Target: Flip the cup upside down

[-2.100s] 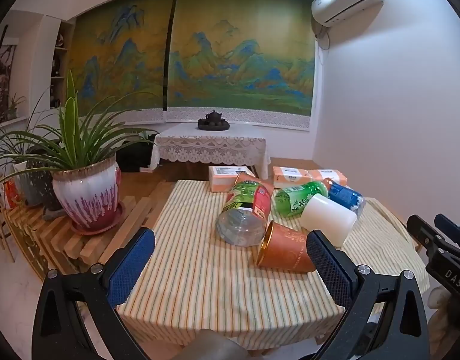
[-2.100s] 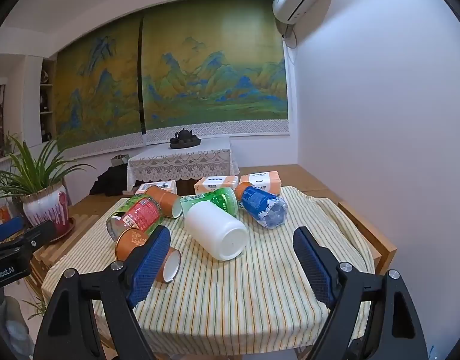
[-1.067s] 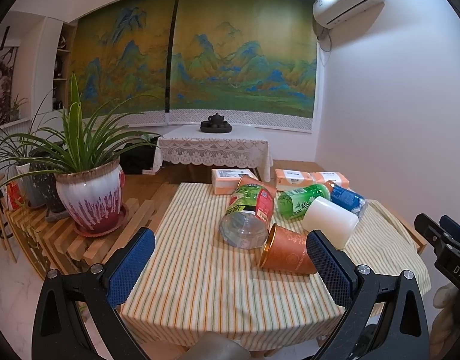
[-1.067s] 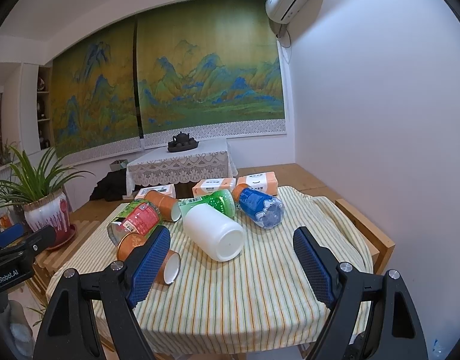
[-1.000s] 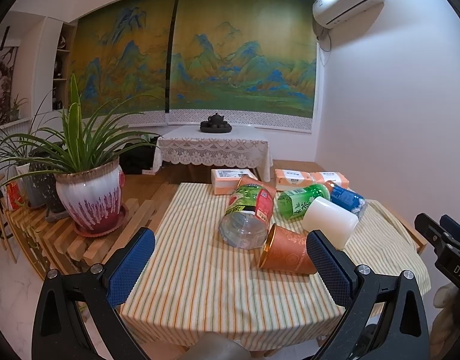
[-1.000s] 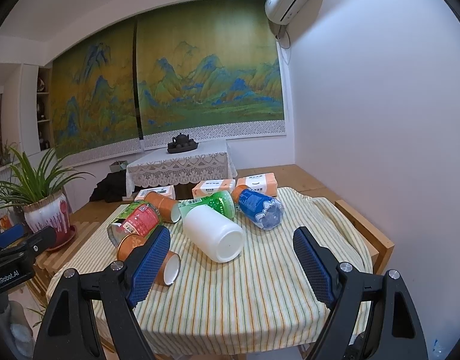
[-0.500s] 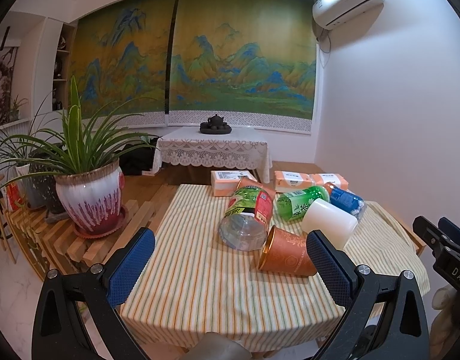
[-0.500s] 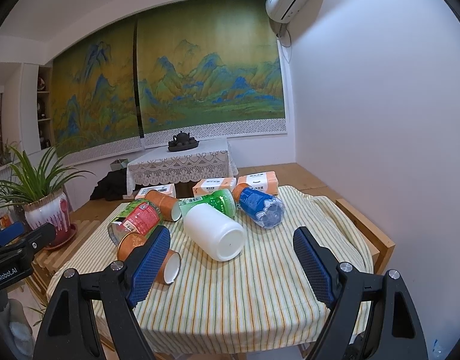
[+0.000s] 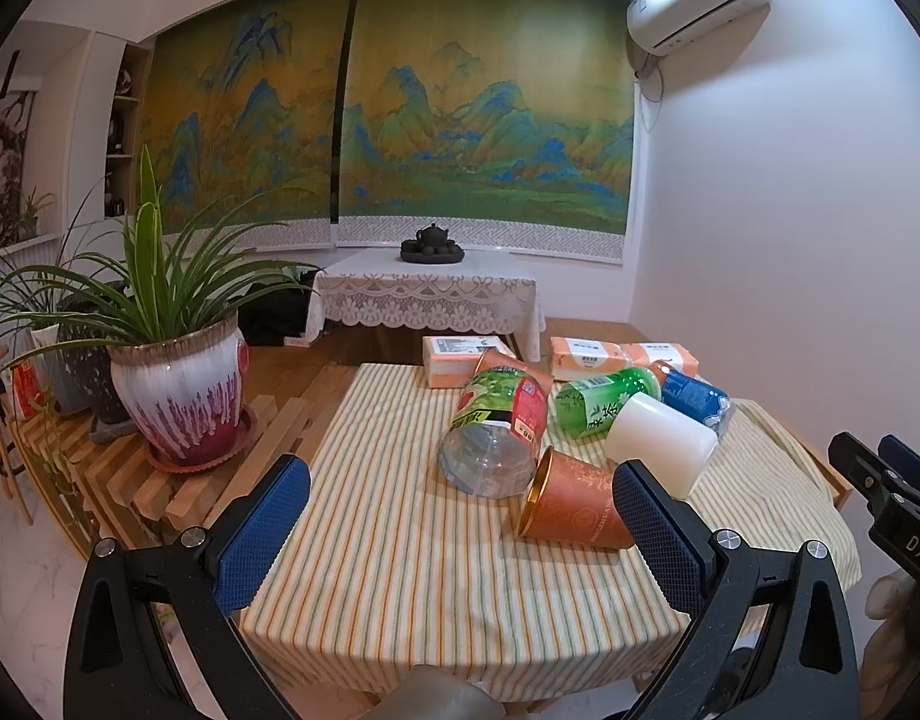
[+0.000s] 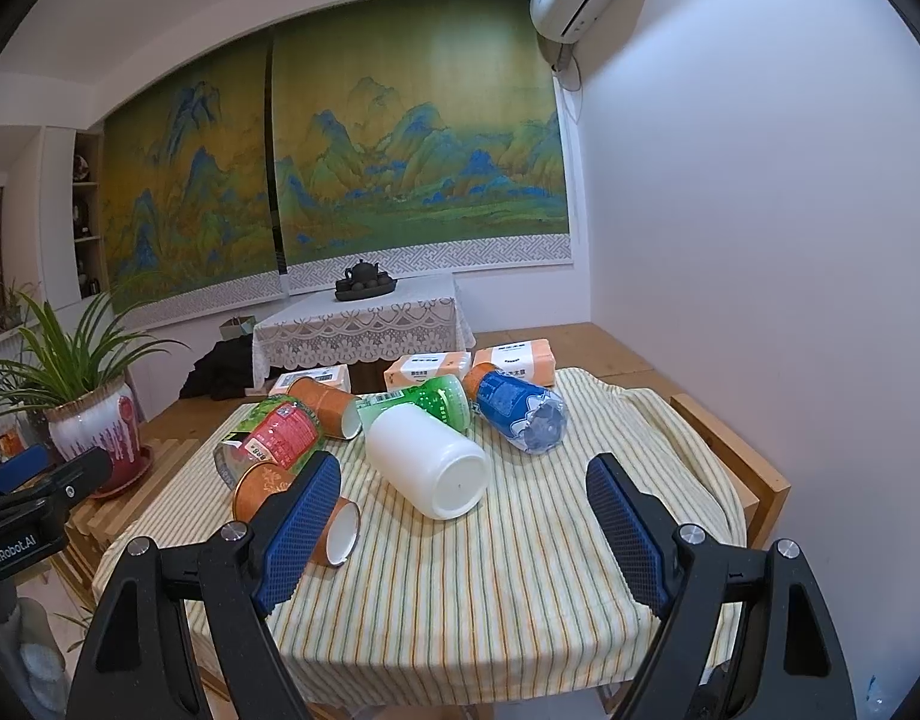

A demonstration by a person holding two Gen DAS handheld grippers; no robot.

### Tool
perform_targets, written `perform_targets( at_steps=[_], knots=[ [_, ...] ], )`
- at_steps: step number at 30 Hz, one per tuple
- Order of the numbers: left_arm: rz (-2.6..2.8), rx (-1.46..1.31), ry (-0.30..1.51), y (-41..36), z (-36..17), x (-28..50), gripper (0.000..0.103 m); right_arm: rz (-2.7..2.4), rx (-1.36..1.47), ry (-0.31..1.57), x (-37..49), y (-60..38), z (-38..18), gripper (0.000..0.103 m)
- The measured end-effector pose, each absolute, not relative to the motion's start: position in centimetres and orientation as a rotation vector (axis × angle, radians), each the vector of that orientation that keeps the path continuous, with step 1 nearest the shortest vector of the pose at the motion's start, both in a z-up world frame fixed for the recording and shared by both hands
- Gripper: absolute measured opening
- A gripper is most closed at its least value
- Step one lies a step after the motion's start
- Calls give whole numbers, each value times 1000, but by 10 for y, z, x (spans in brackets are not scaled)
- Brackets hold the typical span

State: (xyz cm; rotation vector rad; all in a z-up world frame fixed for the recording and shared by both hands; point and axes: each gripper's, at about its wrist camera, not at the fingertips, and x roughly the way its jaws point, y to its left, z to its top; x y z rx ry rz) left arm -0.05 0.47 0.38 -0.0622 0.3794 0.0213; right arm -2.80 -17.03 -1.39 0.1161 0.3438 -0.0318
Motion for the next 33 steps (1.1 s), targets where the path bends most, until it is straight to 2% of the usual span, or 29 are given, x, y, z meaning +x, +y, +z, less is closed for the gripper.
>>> perform_targets(
  at_steps=[33],
  knots=[
    [24, -74, 417, 10, -3, 16, 102, -28, 129, 370, -23, -171, -23, 81]
  ],
)
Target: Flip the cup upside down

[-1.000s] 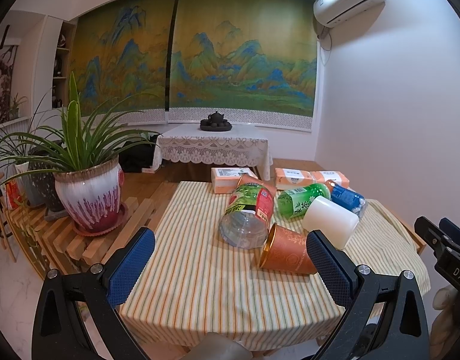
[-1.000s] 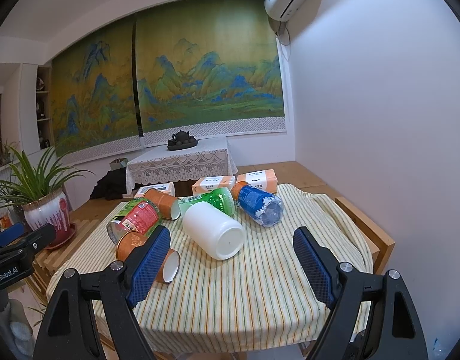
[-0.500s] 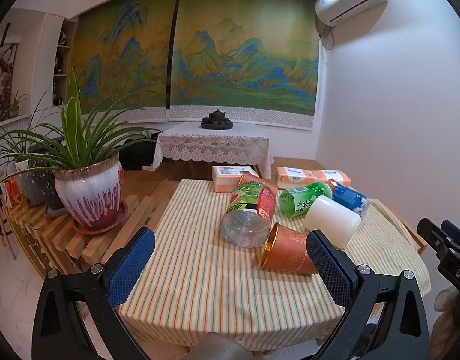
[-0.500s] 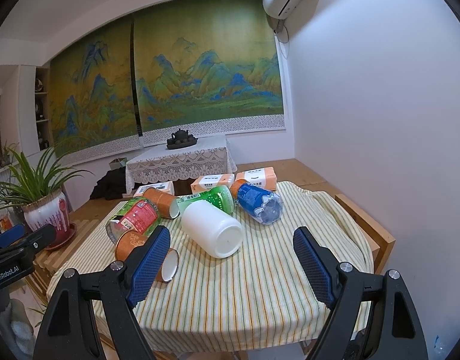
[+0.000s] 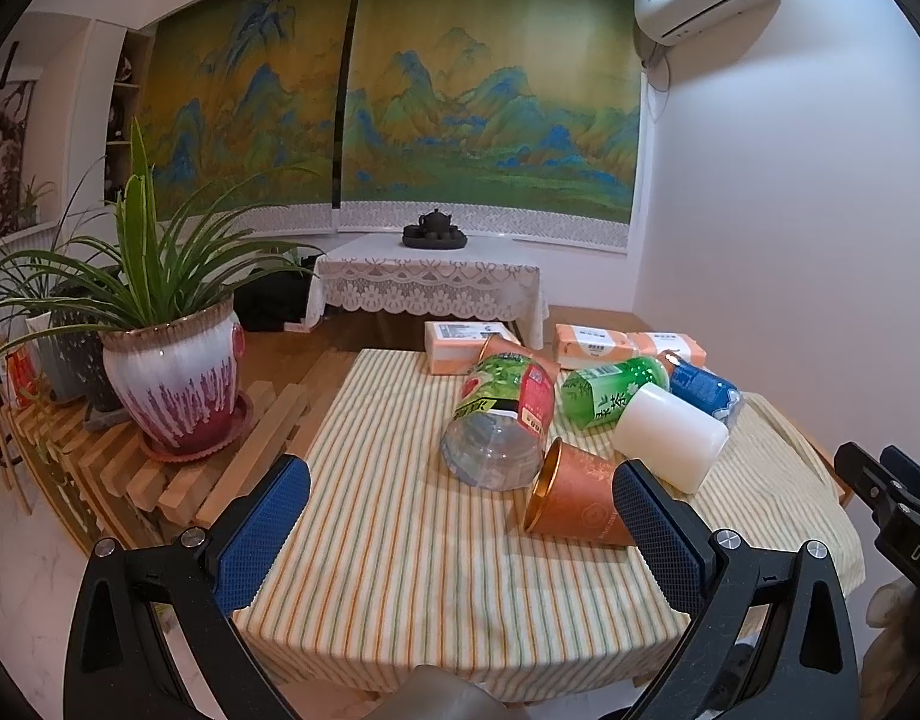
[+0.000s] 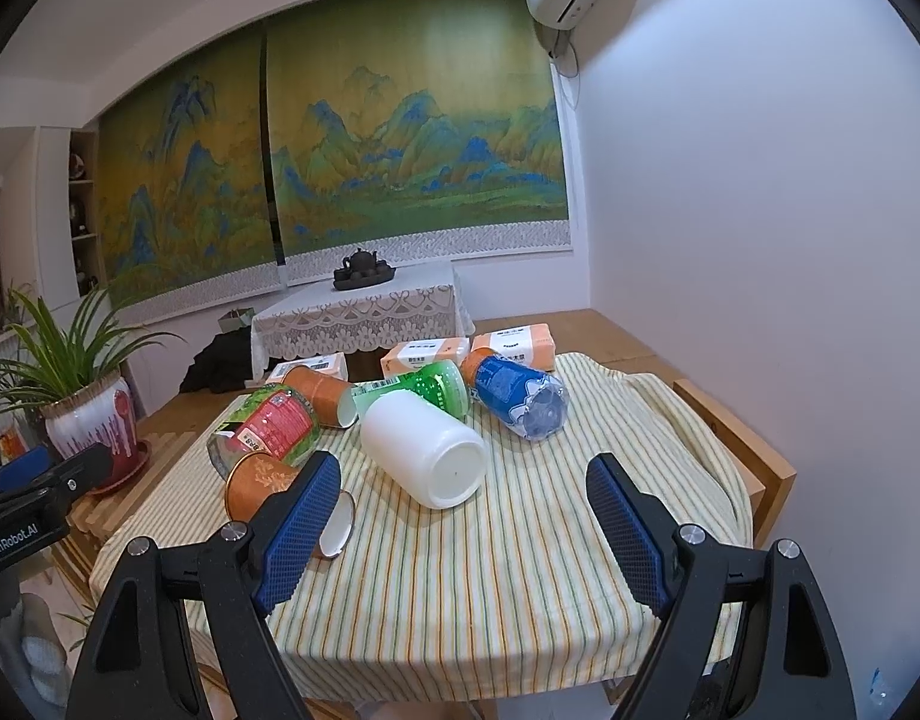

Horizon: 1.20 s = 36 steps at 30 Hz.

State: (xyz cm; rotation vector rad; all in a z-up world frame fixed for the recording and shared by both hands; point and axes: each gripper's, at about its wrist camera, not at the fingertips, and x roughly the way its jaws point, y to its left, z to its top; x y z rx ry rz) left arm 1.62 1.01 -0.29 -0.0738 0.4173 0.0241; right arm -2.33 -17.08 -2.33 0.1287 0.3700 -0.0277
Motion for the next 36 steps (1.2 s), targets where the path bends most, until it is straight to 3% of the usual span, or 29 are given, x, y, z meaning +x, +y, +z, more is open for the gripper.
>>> perform_targets(
  at_steps=[10, 36],
  knots=[
    [2, -9, 440, 3, -6, 26, 102, 63, 122, 418, -6, -166, -28, 81],
    [37, -5, 565, 45, -33, 26, 102, 620, -249, 651, 99, -94, -58, 81]
  ],
)
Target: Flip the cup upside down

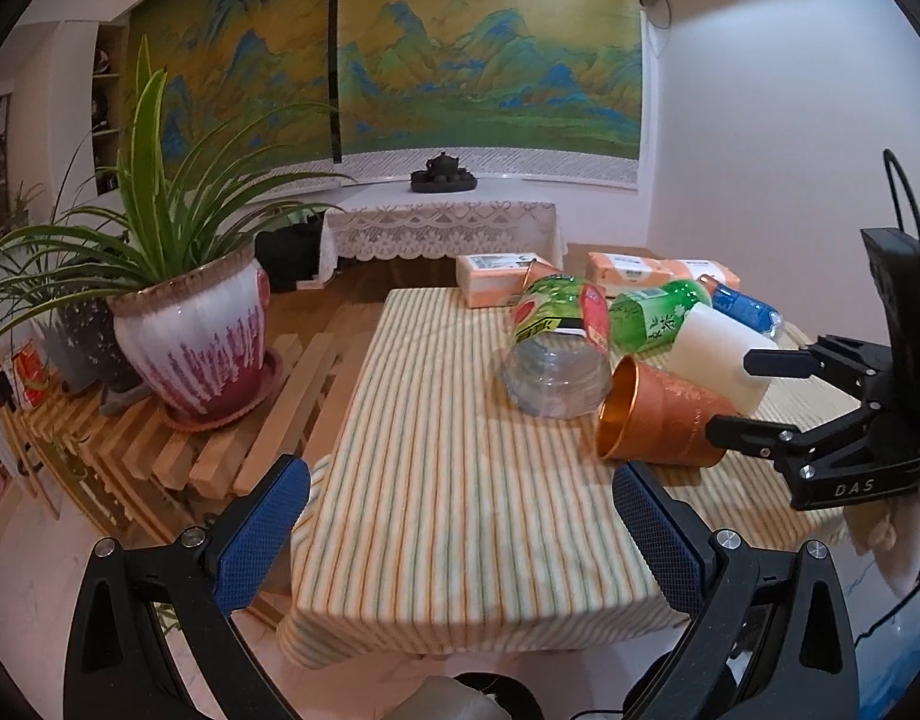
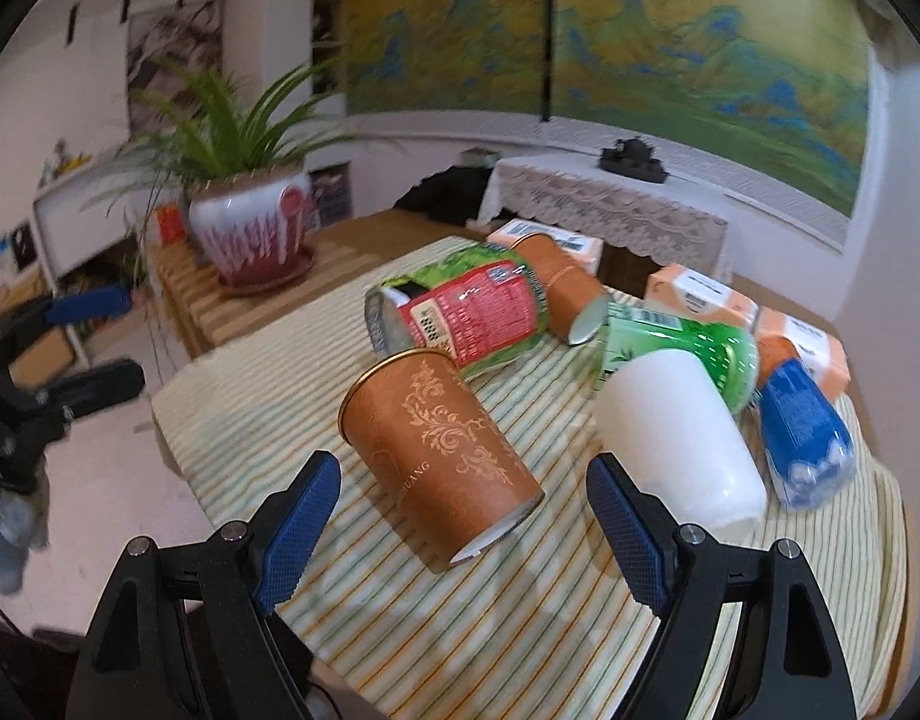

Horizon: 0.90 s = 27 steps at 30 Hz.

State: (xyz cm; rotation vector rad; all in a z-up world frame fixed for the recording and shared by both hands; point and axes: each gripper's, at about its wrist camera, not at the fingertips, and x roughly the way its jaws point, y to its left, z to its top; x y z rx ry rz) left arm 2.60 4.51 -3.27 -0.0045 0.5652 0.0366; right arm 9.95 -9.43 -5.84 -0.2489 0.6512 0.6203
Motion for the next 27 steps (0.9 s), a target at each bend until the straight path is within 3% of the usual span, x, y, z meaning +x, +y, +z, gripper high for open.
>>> perform_targets(
  at_steps=[17, 23, 27],
  knots=[
    [41, -8, 575, 46, -35, 28, 102, 669, -415, 710, 118, -67, -89, 80],
    [41, -15, 577, 46, -36, 28, 102, 660, -416, 721, 114, -69, -92, 61],
    [34, -19, 586, 43, -38, 29, 102, 637, -387, 725, 108, -72, -90, 58]
  ],
)
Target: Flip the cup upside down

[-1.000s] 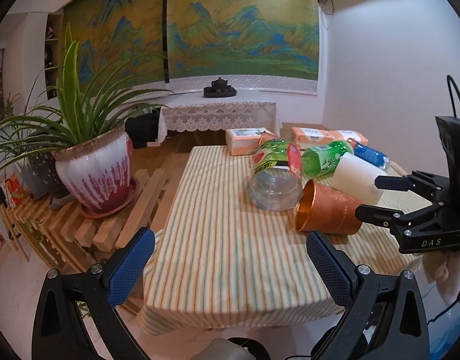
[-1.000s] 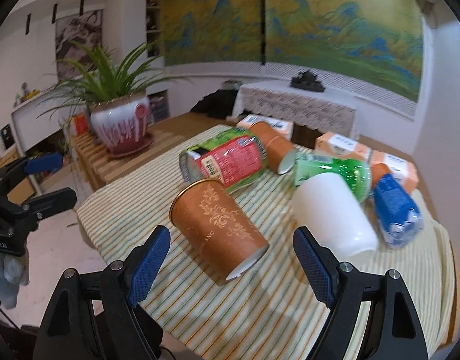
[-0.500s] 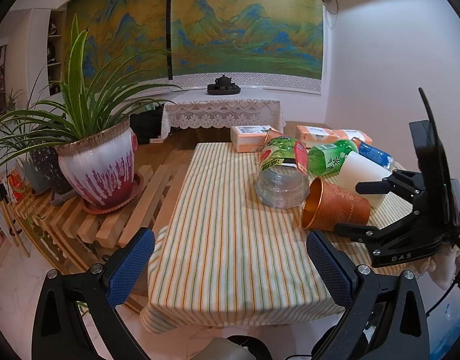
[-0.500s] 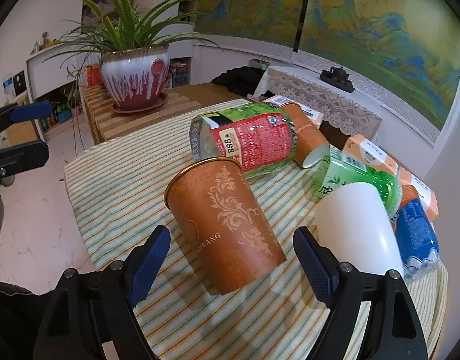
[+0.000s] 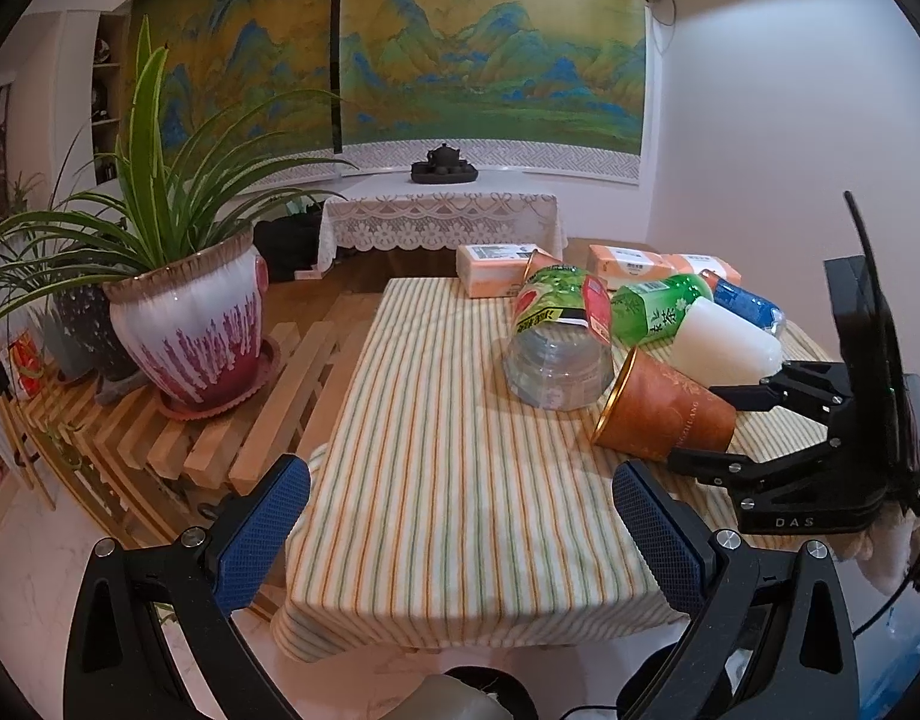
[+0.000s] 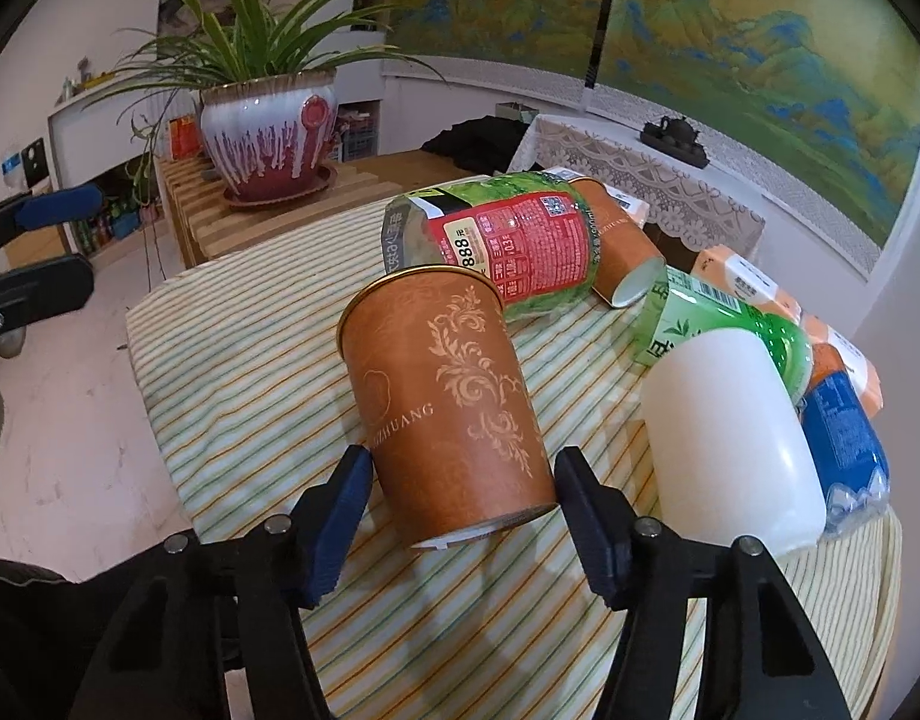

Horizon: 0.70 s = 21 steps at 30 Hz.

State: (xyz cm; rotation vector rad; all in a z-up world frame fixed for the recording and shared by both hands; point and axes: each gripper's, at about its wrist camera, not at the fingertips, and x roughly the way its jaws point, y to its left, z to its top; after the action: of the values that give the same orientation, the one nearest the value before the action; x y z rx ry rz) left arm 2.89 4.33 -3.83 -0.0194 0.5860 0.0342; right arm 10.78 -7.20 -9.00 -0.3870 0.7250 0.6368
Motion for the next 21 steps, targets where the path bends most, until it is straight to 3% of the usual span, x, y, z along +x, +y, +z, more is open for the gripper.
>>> perform_targets(
  at_steps=[21],
  knots=[
    [-10, -36, 596, 30, -46, 31, 102, 207, -73, 703, 51, -79, -95, 56]
  ],
)
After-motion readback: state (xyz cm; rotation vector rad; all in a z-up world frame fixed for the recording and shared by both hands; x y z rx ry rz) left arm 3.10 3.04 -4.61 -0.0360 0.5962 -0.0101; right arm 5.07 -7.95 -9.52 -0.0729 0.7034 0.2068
